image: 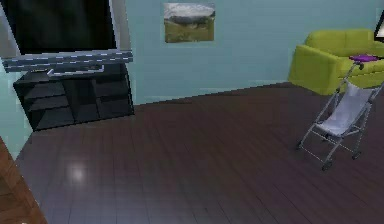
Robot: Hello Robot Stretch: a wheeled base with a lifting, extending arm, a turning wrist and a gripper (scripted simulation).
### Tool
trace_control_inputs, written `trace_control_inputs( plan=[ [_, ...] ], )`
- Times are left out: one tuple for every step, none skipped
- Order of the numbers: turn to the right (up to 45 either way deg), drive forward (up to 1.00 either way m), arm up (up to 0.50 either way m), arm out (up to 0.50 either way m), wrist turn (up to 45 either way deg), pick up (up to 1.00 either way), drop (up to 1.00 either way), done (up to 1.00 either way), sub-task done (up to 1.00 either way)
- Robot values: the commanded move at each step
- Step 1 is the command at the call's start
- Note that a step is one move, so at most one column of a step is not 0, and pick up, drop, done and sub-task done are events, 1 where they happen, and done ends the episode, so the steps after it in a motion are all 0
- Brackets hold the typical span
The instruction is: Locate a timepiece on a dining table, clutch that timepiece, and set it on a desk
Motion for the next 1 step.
trace_control_inputs(
  plan=[
    [0.0,0.45,0.00,0.00,0.0,0.00,0.00,0.00,0.00]
  ],
)
